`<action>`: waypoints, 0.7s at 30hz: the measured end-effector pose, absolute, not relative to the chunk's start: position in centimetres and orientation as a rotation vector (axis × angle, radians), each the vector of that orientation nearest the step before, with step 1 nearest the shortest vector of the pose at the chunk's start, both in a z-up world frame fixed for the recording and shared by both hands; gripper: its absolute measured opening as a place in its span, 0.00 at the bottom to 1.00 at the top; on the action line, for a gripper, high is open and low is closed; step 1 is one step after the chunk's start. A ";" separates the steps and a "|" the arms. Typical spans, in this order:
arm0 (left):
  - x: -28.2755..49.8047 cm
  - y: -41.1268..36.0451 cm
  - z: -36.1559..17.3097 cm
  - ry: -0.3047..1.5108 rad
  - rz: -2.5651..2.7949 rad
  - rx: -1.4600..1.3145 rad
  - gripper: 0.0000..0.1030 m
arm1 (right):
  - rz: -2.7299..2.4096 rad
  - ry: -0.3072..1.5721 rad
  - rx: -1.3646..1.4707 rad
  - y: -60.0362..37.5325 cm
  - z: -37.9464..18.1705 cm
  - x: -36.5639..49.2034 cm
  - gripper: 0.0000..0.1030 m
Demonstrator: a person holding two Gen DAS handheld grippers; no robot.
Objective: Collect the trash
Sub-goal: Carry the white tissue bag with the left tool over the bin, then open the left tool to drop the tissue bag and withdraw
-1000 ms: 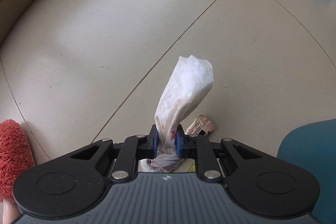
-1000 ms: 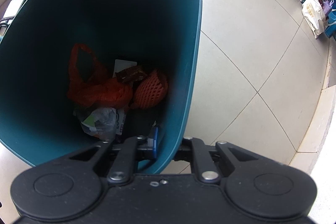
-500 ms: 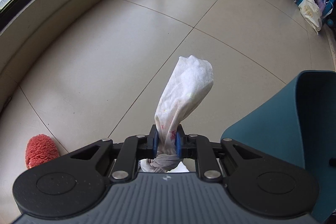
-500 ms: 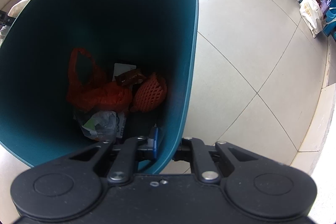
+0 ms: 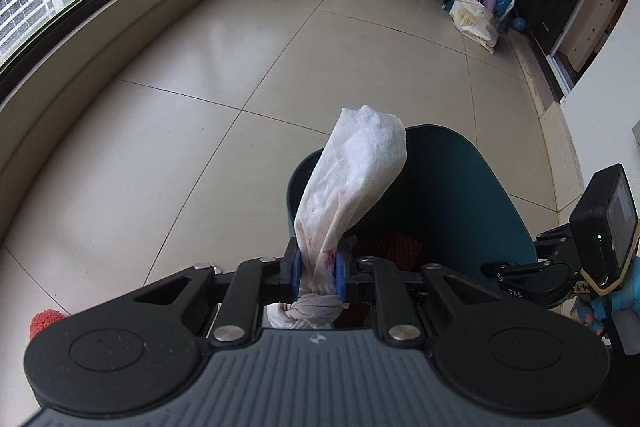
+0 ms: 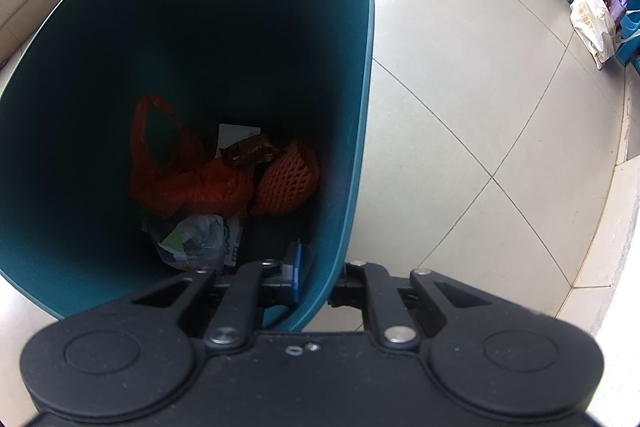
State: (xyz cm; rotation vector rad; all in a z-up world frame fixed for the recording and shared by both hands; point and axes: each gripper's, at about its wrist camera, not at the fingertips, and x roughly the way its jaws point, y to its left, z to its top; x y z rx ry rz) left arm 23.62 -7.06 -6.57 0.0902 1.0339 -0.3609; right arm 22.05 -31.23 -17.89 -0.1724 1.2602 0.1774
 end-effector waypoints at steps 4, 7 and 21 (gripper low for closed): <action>23.5 -10.6 -8.2 1.072 -0.390 0.134 0.15 | 0.178 1.257 -0.180 -31.2 -17.8 21.9 0.10; 23.9 -12.8 -9.9 1.114 -0.409 0.141 0.15 | 0.179 1.257 -0.177 -31.1 -17.6 21.8 0.10; 26.5 -18.4 -18.8 1.308 -0.346 0.260 0.15 | 0.189 1.256 -0.164 -31.5 -17.4 21.8 0.10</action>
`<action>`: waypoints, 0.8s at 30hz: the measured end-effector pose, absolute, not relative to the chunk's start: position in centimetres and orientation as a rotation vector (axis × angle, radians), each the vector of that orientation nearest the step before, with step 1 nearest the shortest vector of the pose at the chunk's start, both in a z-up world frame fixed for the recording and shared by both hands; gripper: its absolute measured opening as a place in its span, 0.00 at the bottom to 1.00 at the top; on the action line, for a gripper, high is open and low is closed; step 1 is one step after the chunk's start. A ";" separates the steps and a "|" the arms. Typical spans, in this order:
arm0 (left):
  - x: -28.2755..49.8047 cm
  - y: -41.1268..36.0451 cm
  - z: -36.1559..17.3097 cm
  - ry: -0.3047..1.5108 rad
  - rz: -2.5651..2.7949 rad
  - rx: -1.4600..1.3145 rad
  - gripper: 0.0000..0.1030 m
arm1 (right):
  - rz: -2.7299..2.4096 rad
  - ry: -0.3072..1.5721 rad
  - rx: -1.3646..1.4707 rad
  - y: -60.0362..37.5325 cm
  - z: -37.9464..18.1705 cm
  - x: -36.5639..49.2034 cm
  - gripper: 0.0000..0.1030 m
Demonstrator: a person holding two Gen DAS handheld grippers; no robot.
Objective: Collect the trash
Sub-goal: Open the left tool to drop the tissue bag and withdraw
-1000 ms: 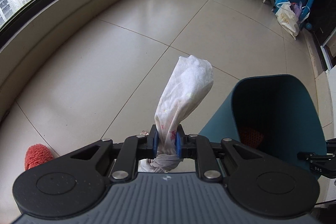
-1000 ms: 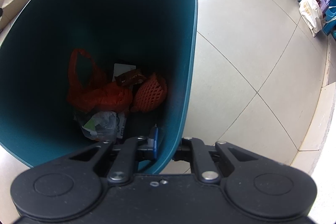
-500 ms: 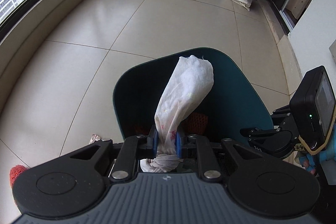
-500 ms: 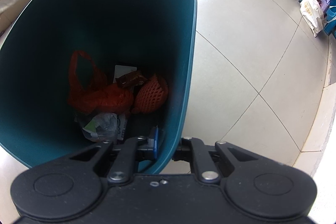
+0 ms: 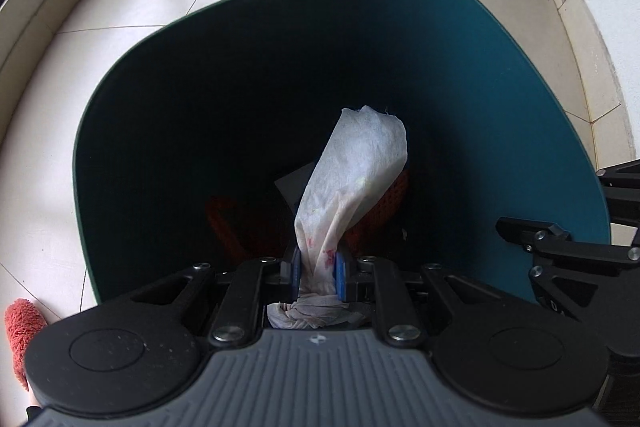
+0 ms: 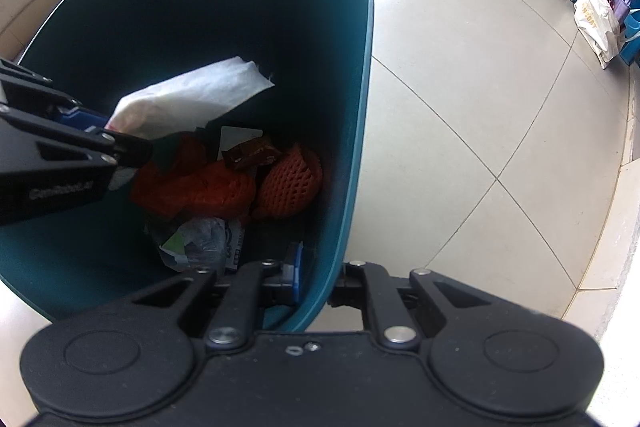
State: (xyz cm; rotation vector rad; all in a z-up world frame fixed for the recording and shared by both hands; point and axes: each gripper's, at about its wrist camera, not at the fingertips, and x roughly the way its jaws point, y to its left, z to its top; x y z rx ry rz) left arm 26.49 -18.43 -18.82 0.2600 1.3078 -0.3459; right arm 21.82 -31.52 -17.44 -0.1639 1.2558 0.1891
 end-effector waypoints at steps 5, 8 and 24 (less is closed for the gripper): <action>27.3 -19.4 -20.6 1.375 -0.345 0.270 0.15 | 0.191 1.256 -0.154 -31.8 -17.4 21.8 0.10; 27.5 -20.0 -21.2 1.389 -0.336 0.283 0.15 | 0.189 1.259 -0.150 -32.0 -17.4 21.9 0.11; 27.3 -19.4 -19.2 1.330 -0.395 0.162 0.70 | 0.194 1.260 -0.152 -32.1 -17.4 22.0 0.11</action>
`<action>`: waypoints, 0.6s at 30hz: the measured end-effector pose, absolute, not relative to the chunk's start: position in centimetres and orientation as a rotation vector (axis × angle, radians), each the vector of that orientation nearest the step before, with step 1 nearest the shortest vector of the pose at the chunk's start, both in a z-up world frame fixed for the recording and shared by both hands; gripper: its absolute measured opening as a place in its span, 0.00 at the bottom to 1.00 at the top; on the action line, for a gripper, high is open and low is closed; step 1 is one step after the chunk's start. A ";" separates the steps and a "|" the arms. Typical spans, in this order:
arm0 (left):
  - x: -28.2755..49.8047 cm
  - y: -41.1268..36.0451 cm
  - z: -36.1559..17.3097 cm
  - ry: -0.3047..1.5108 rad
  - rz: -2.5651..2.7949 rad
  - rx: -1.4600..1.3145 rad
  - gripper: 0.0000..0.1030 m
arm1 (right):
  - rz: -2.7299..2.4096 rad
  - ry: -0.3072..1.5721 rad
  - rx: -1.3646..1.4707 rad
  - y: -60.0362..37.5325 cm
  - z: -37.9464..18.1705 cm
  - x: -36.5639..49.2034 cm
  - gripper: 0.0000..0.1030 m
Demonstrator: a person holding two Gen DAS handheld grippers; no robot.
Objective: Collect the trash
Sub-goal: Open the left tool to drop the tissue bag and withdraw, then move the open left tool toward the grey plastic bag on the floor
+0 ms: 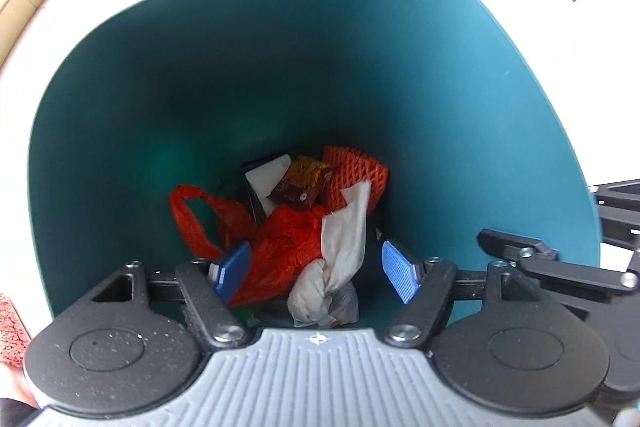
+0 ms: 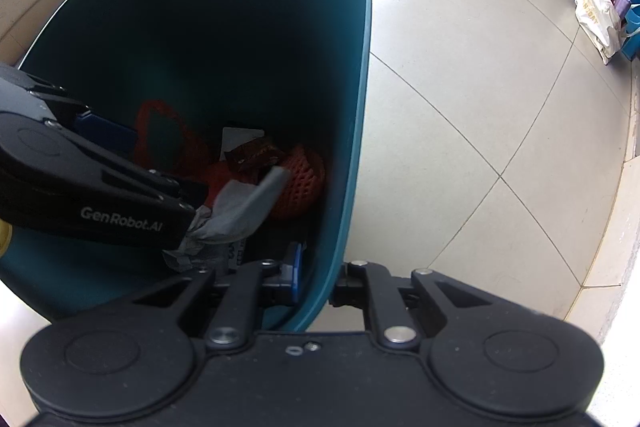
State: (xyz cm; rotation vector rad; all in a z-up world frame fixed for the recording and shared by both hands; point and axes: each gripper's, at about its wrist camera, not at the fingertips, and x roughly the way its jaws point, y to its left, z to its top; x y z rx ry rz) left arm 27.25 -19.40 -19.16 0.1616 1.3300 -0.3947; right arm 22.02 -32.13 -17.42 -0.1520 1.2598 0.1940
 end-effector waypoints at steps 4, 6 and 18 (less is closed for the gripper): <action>26.5 -18.1 -17.3 1.282 -0.407 0.140 0.70 | 0.192 1.261 -0.151 -32.1 -17.4 22.1 0.11; 25.9 -17.7 -16.1 1.254 -0.403 0.133 0.70 | 0.191 1.261 -0.156 -32.0 -17.5 22.0 0.11; 22.3 -10.0 -9.1 1.100 -0.293 0.049 0.70 | 0.182 1.264 -0.165 -31.4 -17.6 22.0 0.12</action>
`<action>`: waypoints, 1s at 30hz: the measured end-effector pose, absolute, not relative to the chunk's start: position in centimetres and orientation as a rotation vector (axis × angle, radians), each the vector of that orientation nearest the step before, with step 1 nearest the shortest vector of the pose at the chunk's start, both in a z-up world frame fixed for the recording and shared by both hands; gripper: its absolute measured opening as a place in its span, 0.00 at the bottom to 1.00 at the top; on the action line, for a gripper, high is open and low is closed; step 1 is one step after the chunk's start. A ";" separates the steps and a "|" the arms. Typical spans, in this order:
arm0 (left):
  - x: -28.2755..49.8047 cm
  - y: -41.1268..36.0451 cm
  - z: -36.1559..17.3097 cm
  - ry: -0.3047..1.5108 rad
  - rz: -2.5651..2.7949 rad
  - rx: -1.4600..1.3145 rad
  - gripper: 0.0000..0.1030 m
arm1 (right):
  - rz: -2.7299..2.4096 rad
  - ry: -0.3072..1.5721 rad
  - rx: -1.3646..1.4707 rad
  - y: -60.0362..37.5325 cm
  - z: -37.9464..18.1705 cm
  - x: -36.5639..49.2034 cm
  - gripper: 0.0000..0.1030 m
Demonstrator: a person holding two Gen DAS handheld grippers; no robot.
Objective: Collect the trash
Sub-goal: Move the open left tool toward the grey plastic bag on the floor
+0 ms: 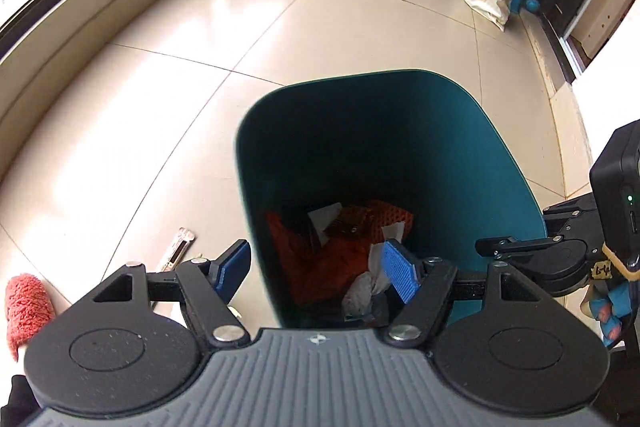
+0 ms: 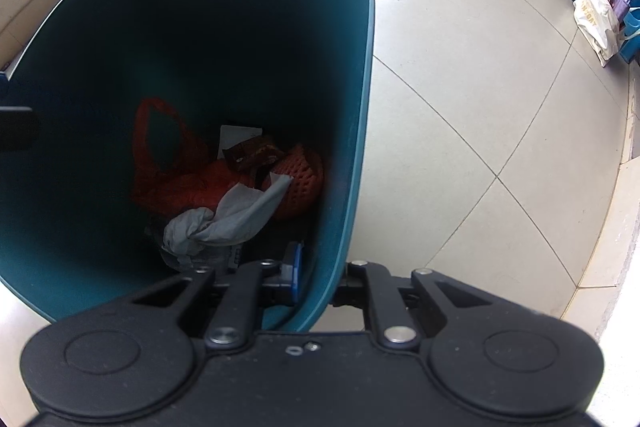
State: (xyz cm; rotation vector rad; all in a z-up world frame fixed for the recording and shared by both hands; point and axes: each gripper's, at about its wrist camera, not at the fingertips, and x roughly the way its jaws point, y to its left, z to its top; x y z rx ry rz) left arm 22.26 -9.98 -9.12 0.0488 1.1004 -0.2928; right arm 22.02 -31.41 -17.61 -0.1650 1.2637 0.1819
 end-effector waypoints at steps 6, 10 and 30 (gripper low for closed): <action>20.7 -3.9 -9.6 1.103 -0.166 -0.023 0.79 | 0.180 1.263 -0.171 -31.3 -17.9 22.0 0.12; 19.9 0.2 -13.2 1.179 -0.051 -0.108 0.79 | 0.179 1.264 -0.169 -31.3 -17.9 22.0 0.12; 18.7 12.0 -37.6 1.594 0.428 -0.369 0.79 | 0.188 1.259 -0.180 -31.2 -17.9 21.7 0.13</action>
